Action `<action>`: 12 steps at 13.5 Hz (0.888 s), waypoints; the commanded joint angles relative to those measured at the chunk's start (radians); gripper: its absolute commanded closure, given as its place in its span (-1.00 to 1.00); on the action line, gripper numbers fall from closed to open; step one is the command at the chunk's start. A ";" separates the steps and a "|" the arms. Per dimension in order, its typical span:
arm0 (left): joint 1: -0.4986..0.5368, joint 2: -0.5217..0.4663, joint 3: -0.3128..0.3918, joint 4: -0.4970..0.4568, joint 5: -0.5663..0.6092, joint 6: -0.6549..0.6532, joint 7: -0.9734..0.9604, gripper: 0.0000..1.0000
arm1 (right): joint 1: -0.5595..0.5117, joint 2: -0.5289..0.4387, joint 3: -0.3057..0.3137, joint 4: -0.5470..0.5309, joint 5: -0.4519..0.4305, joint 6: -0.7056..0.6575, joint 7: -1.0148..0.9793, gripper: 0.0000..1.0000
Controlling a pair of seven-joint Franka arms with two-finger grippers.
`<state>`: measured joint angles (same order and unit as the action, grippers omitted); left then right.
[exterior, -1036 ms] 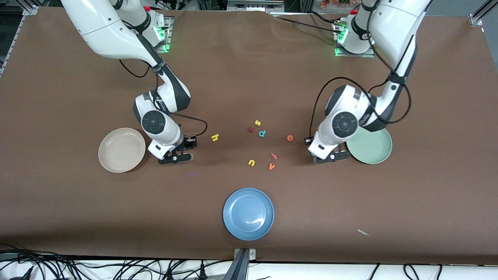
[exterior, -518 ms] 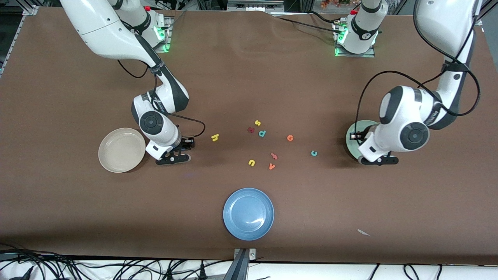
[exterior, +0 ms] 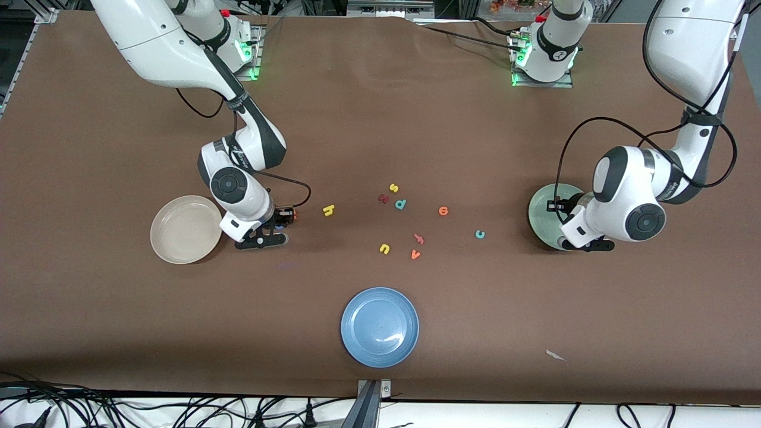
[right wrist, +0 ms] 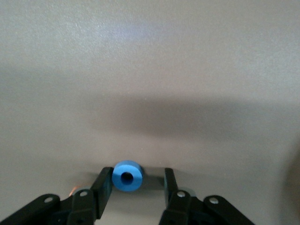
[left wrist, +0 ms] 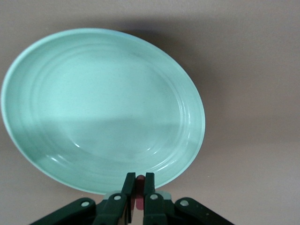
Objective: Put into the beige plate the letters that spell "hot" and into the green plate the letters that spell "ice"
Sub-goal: 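Drop the red letter in the green plate while the right gripper lifts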
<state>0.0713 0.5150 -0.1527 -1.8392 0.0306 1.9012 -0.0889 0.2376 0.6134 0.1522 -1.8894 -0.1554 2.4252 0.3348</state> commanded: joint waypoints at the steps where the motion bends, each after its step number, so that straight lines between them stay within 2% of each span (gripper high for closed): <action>1: 0.005 0.000 -0.005 -0.005 0.022 0.013 0.015 -0.06 | 0.005 -0.024 -0.006 -0.046 -0.021 0.012 0.020 0.08; 2: 0.005 0.000 -0.005 -0.003 0.022 0.013 0.014 -0.63 | 0.005 -0.024 -0.008 -0.046 -0.021 0.012 0.021 0.10; 3: 0.004 -0.003 -0.005 0.000 0.022 0.013 0.014 -0.98 | 0.005 -0.024 -0.006 -0.046 -0.021 0.012 0.021 0.14; 7: -0.024 -0.021 -0.025 0.043 0.006 0.006 -0.073 -1.00 | 0.005 -0.023 -0.006 -0.040 -0.018 0.012 0.021 0.14; 10: -0.047 -0.013 -0.091 0.087 0.003 0.018 -0.265 -1.00 | 0.006 -0.023 -0.003 -0.042 -0.018 0.012 0.021 0.37; 12: -0.088 0.003 -0.097 0.118 -0.043 0.051 -0.324 -1.00 | 0.006 -0.023 -0.003 -0.042 -0.018 0.012 0.021 0.45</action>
<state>0.0219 0.5112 -0.2508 -1.7518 0.0224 1.9270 -0.3524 0.2397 0.6049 0.1551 -1.8986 -0.1555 2.4256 0.3373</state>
